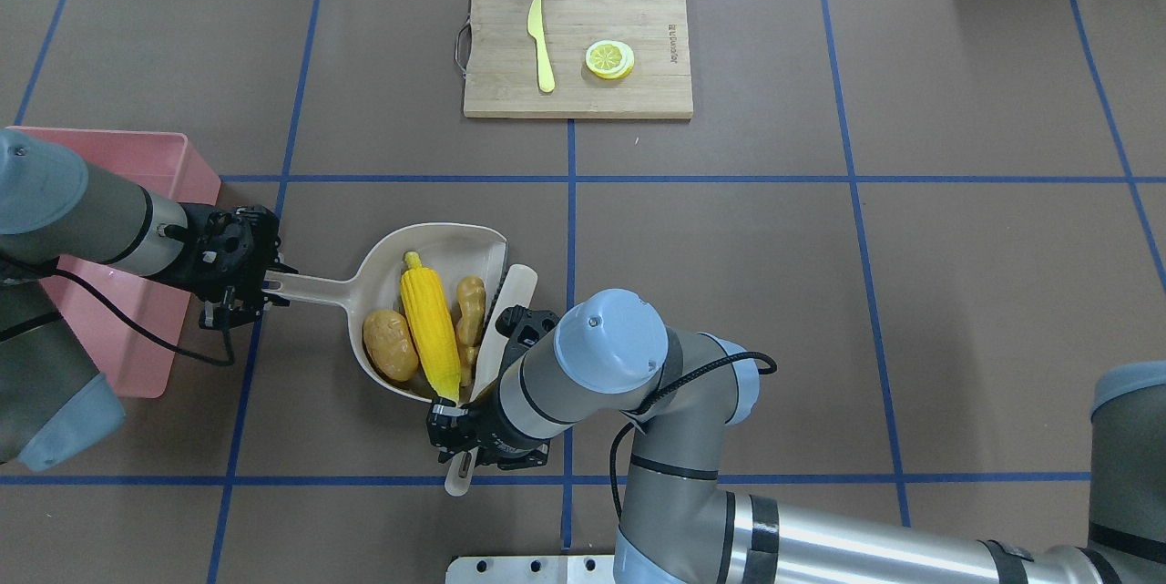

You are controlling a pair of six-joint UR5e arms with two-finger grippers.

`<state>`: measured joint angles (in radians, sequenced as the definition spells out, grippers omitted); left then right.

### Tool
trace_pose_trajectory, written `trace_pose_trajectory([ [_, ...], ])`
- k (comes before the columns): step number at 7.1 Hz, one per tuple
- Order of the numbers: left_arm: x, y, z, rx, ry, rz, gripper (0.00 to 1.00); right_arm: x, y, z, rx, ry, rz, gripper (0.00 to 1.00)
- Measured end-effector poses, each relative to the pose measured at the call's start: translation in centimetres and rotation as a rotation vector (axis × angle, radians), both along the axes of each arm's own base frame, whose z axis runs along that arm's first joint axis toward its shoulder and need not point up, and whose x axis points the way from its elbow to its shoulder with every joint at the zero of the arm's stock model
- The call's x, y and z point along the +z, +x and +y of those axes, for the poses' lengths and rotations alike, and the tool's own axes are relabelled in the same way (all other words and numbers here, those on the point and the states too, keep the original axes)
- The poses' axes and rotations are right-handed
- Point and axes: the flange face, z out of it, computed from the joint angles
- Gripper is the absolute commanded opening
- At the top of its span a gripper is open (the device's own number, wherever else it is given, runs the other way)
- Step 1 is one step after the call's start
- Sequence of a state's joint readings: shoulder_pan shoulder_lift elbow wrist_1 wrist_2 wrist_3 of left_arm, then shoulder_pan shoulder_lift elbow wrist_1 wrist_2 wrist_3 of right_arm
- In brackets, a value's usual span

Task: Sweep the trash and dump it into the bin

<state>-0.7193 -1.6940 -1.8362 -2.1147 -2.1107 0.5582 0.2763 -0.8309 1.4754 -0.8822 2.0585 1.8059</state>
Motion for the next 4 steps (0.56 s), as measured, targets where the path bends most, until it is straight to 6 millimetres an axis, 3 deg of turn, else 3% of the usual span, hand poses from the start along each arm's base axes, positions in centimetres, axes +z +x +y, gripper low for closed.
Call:
trace_pose_trajectory([
  [4, 0.0, -0.2, 0.1, 0.003, 0.018, -0.004, 0.00, -3.0, 0.3, -0.6, 0.029, 0.011, -0.073, 0.00],
])
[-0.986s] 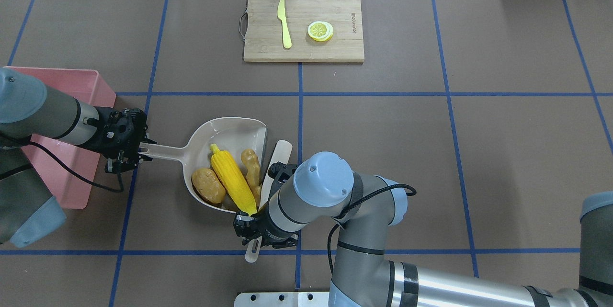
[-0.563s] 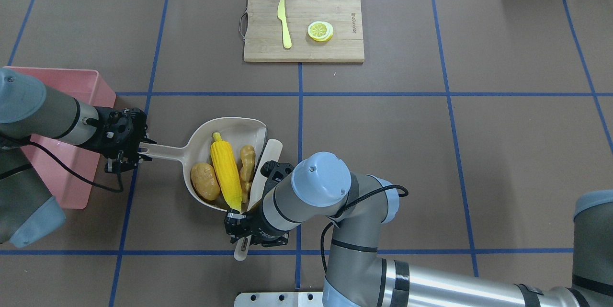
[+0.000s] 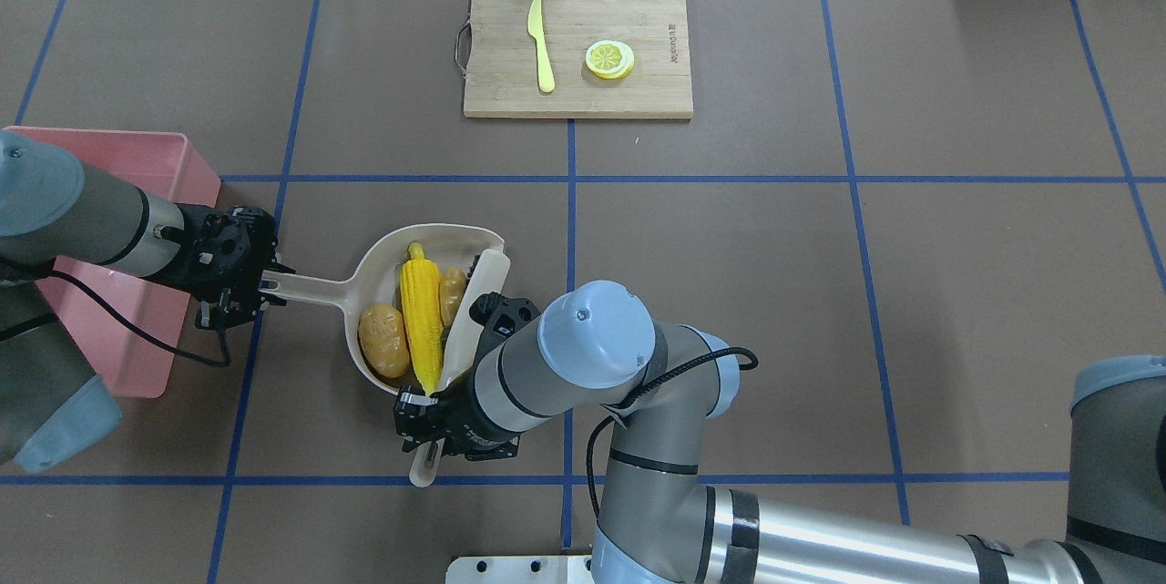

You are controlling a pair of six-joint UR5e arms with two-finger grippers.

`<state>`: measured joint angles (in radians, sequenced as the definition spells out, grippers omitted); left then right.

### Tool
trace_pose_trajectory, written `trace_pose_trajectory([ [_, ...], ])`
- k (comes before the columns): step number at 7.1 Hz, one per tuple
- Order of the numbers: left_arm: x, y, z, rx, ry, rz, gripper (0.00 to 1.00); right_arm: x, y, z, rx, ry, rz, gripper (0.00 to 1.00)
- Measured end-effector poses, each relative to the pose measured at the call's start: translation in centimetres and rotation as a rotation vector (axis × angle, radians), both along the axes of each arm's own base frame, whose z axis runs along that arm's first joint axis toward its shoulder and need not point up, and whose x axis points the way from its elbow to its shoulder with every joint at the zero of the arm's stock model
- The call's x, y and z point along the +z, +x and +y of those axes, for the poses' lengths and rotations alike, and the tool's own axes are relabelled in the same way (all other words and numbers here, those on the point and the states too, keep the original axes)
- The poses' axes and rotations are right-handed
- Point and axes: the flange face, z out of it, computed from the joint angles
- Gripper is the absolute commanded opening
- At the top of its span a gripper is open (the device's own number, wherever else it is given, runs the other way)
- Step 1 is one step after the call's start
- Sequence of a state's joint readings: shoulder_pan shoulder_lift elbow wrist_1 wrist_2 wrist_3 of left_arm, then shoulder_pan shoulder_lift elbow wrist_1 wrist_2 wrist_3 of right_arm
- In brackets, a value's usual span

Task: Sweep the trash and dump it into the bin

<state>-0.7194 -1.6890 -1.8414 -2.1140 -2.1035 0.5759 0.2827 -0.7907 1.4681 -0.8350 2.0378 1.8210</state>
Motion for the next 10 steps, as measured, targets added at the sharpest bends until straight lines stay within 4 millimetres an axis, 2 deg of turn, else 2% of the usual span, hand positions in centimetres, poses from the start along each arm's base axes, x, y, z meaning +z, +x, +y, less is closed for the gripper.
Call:
trace_pose_trajectory([
  [2, 0.0, -0.1, 0.0, -0.006, 0.010, 0.002, 0.00, -0.1, 0.4, -0.7, 0.012, -0.002, -0.005, 0.00],
  [6, -0.3, -0.3, 0.2, -0.014, 0.015, 0.027, 0.00, 1.6, 2.3, -2.4, 0.013, -0.020, 0.013, 0.00],
  [10, -0.8, -0.4, 0.3, -0.050, -0.011, 0.089, 0.00, 2.6, 4.6, -2.6, -0.030, -0.039, 0.035, 0.00],
])
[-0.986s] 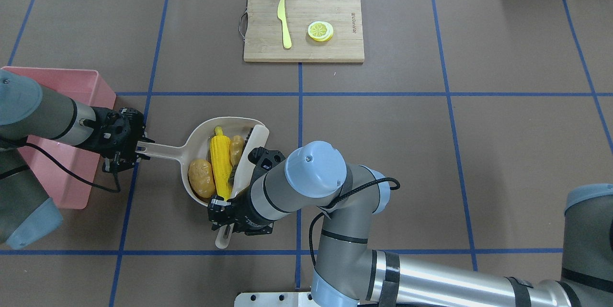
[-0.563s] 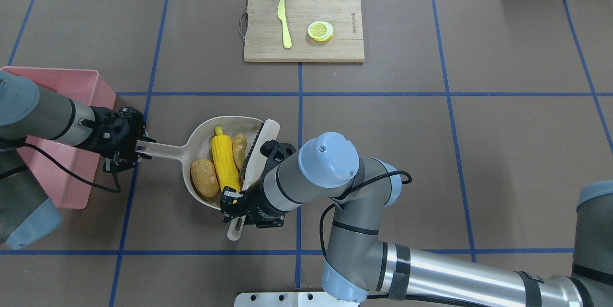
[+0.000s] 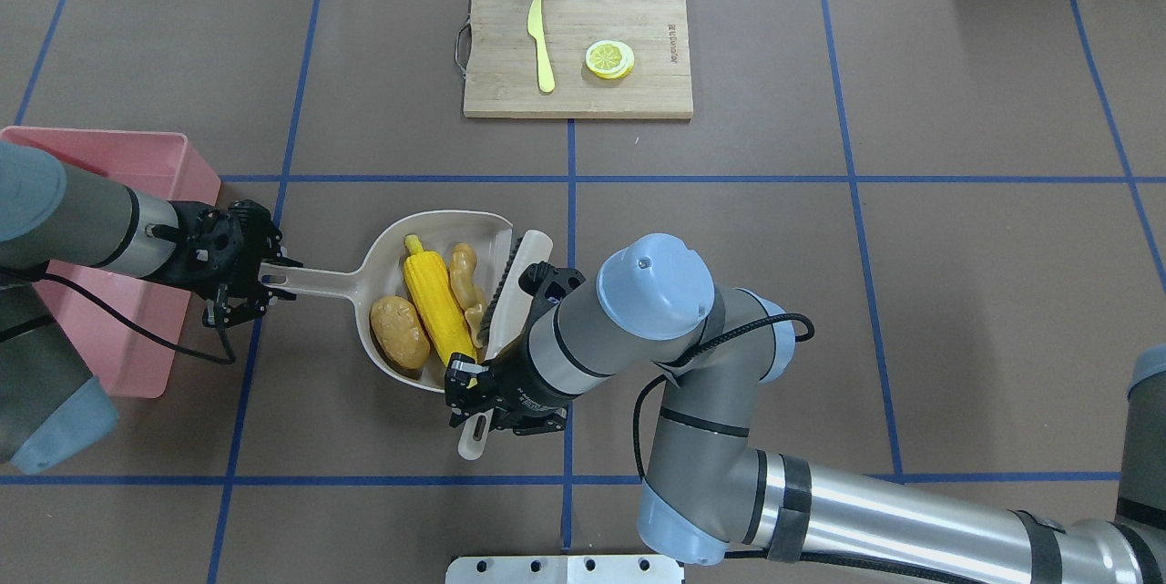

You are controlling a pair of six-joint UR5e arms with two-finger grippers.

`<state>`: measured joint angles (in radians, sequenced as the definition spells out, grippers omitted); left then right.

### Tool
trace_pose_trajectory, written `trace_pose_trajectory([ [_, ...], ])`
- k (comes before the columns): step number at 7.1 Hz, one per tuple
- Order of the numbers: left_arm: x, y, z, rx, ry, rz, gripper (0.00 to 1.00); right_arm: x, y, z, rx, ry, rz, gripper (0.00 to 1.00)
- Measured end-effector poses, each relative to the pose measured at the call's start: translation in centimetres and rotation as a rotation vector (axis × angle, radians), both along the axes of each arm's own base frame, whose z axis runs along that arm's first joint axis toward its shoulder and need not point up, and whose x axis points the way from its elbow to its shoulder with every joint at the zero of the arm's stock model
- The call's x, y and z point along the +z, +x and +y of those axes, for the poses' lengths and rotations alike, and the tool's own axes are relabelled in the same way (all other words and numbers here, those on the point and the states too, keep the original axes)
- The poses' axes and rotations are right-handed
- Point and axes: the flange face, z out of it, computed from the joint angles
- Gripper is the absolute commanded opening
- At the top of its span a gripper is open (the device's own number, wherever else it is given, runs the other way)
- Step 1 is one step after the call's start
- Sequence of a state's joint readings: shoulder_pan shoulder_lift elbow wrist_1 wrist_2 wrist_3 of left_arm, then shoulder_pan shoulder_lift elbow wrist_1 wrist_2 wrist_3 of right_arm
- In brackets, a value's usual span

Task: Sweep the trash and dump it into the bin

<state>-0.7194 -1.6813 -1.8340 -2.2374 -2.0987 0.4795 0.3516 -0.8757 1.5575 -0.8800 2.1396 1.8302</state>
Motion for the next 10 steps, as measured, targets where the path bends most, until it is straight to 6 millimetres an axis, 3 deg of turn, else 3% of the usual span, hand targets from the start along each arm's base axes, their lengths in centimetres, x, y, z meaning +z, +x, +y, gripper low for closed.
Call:
trace_pose_trajectory([
  [2, -0.3, -0.1, 0.1, -0.018, -0.017, 0.032, 0.00, -0.8, 3.0, -0.4, -0.018, -0.008, -0.005, 0.00],
  [5, -0.6, -0.4, 0.2, -0.024, -0.014, 0.063, 0.00, -5.3, 12.6, -2.1, -0.036, -0.007, -0.056, 0.00],
  [8, -0.3, -2.6, 0.5, -0.093, -0.074, 0.152, 0.00, -3.4, 24.5, -7.0, -0.023, -0.026, -0.075, 0.00],
  [10, -0.1, -7.1, -1.3, -0.168, -0.161, 0.206, 0.00, -0.2, 31.4, -10.6, 0.010, -0.027, -0.064, 0.00],
])
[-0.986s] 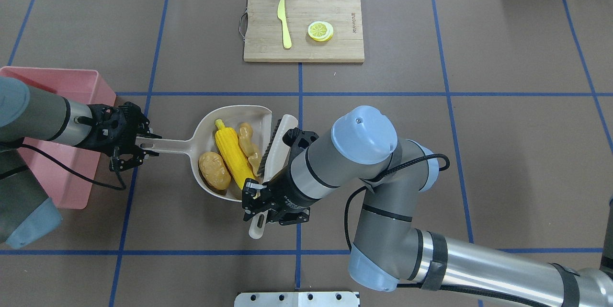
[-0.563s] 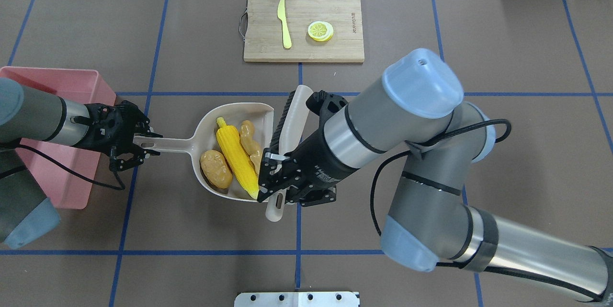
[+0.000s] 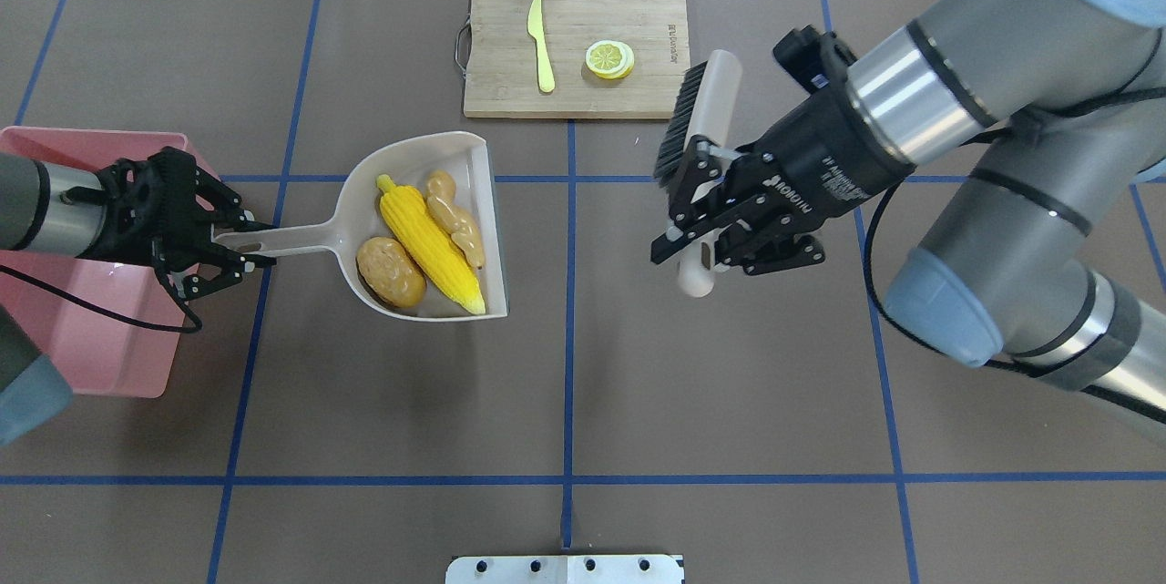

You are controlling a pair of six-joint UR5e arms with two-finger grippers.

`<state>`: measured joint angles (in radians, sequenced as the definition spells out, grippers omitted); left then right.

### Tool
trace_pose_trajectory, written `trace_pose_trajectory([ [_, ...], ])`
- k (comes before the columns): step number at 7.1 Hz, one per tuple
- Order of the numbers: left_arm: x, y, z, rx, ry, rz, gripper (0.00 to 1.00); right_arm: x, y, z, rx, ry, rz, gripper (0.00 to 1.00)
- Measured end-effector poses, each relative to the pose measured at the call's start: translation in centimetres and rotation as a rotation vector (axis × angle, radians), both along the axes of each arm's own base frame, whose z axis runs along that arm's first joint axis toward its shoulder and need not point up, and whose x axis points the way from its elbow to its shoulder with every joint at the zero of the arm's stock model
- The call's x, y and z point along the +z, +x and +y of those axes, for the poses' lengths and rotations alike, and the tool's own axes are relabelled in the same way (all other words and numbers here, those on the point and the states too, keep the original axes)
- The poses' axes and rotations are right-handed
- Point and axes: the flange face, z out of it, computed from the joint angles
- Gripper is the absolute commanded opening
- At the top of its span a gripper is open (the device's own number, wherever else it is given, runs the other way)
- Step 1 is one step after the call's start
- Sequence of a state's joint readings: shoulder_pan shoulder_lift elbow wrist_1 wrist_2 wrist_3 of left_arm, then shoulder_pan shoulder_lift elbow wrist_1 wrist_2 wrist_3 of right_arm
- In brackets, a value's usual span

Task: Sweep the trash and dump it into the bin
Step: 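Lift the dustpan over the pink bin with left gripper while right withdraws brush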

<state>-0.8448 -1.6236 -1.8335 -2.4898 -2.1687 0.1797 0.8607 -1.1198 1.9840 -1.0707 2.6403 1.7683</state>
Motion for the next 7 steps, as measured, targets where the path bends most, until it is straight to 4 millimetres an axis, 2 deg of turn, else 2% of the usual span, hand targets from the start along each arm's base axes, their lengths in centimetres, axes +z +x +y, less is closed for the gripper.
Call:
trace_pose_trajectory([
  [2, 0.8, -6.8, -2.0, -0.072, -0.074, 0.031, 0.00, 5.8, 5.3, -2.4, 0.044, 0.025, 0.033, 0.00],
  [3, 2.0, -11.3, -2.3, -0.117, -0.114, 0.035, 0.00, 9.6, 7.2, -2.9, 0.064, 0.058, 0.058, 0.00],
  [4, 3.4, -16.3, -1.7, -0.161, -0.160, 0.040, 0.00, 13.7, 9.0, -2.9, 0.077, 0.105, 0.086, 0.00],
  [5, 4.8, -21.0, 0.1, -0.207, -0.210, 0.045, 0.00, 17.7, 10.6, -2.4, 0.080, 0.153, 0.114, 0.00],
  [6, 6.7, -24.6, 2.8, -0.258, -0.265, 0.042, 0.00, 21.6, 12.0, -1.2, 0.069, 0.185, 0.140, 0.00],
  [7, 8.6, -27.3, 5.1, -0.307, -0.323, 0.032, 0.00, 25.0, 13.1, 0.2, 0.051, 0.198, 0.163, 0.00],
])
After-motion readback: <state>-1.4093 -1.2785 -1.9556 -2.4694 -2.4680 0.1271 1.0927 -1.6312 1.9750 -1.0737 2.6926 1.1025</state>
